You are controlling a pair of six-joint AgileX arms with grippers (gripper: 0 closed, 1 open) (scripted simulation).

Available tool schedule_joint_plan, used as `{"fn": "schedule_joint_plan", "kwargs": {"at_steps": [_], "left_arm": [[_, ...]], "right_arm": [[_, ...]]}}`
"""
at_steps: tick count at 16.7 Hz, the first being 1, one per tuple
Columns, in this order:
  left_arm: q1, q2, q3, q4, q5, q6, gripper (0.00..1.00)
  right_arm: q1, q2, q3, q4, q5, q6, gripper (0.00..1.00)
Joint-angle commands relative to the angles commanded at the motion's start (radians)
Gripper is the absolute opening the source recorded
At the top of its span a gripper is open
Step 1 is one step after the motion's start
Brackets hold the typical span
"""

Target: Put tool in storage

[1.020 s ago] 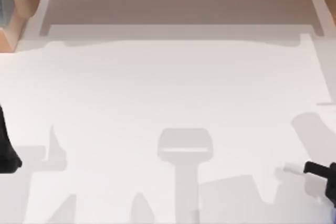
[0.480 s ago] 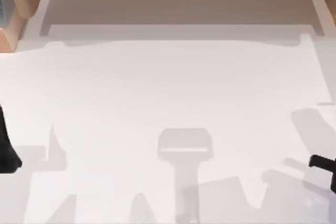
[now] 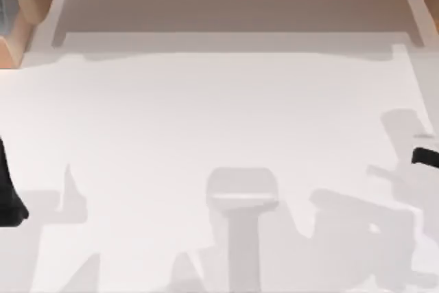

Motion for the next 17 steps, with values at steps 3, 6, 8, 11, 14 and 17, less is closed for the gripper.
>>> {"fn": "schedule_joint_plan", "kwargs": {"at_steps": [3, 6, 8, 11, 14, 17], "left_arm": [[0.000, 0.000, 0.000, 0.000, 0.000, 0.000, 1.00], [0.000, 0.000, 0.000, 0.000, 0.000, 0.000, 1.00], [0.000, 0.000, 0.000, 0.000, 0.000, 0.000, 1.00], [0.000, 0.000, 0.000, 0.000, 0.000, 0.000, 1.00], [0.000, 0.000, 0.000, 0.000, 0.000, 0.000, 1.00], [0.000, 0.000, 0.000, 0.000, 0.000, 0.000, 1.00]], "right_arm": [[-0.089, 0.098, 0.246, -0.063, 0.008, -0.122, 0.00], [-0.196, 0.234, 0.550, -0.137, 0.015, -0.263, 0.00], [-0.268, 0.347, 0.763, -0.190, 0.018, -0.362, 0.00], [-0.369, 0.547, 1.063, -0.267, 0.017, -0.512, 0.00], [-0.451, 0.759, 1.308, -0.337, 0.011, -0.651, 0.00], [-0.505, 0.952, 1.472, -0.407, 0.004, -0.762, 0.00]]}}
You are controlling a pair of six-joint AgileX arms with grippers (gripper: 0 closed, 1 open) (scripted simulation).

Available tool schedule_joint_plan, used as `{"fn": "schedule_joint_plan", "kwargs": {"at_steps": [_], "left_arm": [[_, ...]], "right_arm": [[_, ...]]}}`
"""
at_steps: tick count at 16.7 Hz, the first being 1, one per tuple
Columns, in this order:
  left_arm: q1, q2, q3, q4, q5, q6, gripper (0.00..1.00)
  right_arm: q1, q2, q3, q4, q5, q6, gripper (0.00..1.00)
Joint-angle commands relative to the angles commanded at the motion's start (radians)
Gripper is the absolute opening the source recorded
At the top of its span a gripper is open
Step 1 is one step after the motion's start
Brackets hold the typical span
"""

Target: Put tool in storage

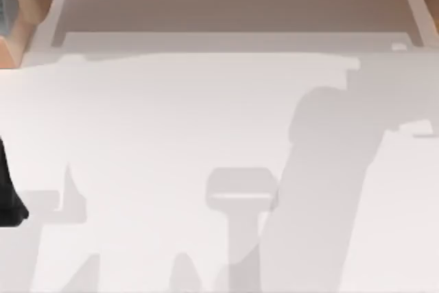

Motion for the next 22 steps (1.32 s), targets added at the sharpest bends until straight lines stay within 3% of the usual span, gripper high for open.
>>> {"fn": "schedule_joint_plan", "kwargs": {"at_steps": [5, 11, 22], "left_arm": [[0.000, 0.000, 0.000, 0.000, 0.000, 0.000, 1.00], [0.000, 0.000, 0.000, 0.000, 0.000, 0.000, 1.00], [0.000, 0.000, 0.000, 0.000, 0.000, 0.000, 1.00]], "right_arm": [[-0.020, 0.188, 0.109, -0.098, -0.001, -0.091, 0.00], [-0.015, 0.201, 0.111, -0.106, 0.000, -0.093, 0.00], [-0.037, -0.003, 0.229, -0.147, 0.041, 0.022, 0.00]]}}
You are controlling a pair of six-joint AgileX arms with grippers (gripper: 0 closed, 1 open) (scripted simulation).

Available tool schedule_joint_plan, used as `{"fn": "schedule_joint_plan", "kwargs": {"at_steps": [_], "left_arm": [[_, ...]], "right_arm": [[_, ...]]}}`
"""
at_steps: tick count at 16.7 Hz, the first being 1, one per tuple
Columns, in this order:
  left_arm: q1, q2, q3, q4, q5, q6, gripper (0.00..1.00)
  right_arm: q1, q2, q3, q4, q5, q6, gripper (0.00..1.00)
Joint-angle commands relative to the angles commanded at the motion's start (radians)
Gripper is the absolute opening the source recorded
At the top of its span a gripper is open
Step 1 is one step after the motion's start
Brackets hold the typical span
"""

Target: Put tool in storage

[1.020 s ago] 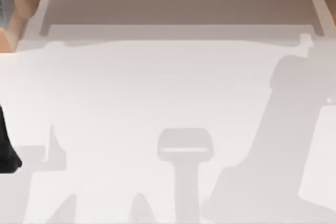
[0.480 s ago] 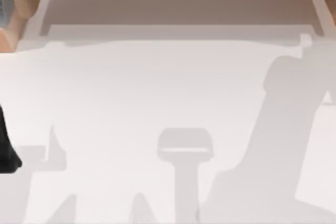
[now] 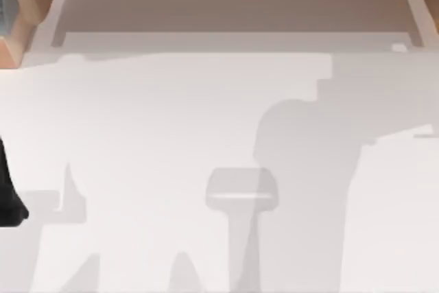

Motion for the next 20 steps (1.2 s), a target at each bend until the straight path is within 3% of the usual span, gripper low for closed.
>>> {"fn": "schedule_joint_plan", "kwargs": {"at_steps": [15, 20], "left_arm": [[0.000, 0.000, 0.000, 0.000, 0.000, 0.000, 1.00], [0.000, 0.000, 0.000, 0.000, 0.000, 0.000, 1.00]], "right_arm": [[0.016, 0.196, -0.168, 0.084, -0.041, -0.117, 0.00], [0.016, 0.196, -0.168, 0.084, -0.041, -0.117, 0.38]]}}
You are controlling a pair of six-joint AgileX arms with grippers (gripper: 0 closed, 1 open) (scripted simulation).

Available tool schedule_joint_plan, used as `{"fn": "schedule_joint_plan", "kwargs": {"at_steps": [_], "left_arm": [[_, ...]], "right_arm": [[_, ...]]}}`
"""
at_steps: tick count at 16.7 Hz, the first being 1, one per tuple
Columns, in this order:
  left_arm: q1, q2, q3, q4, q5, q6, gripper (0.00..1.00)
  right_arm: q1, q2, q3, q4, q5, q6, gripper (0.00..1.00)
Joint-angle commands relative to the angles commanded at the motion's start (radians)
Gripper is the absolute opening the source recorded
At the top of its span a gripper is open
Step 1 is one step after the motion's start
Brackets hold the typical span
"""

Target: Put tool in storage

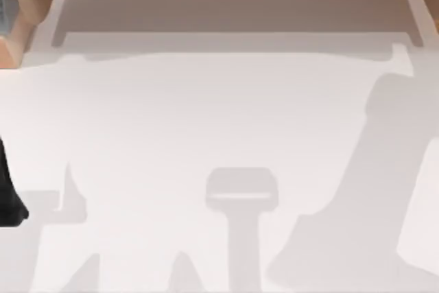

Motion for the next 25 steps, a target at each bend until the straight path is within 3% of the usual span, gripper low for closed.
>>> {"fn": "schedule_joint_plan", "kwargs": {"at_steps": [8, 20, 25], "left_arm": [[0.000, 0.000, 0.000, 0.000, 0.000, 0.000, 1.00], [0.000, 0.000, 0.000, 0.000, 0.000, 0.000, 1.00], [0.000, 0.000, 0.000, 0.000, 0.000, 0.000, 1.00]], "right_arm": [[0.000, 0.000, 0.000, 0.000, 0.000, 0.000, 0.98], [-0.002, -0.027, -0.017, 0.014, -0.009, -0.009, 1.00], [-0.025, -0.227, -0.161, 0.185, -0.080, -0.088, 1.00]]}}
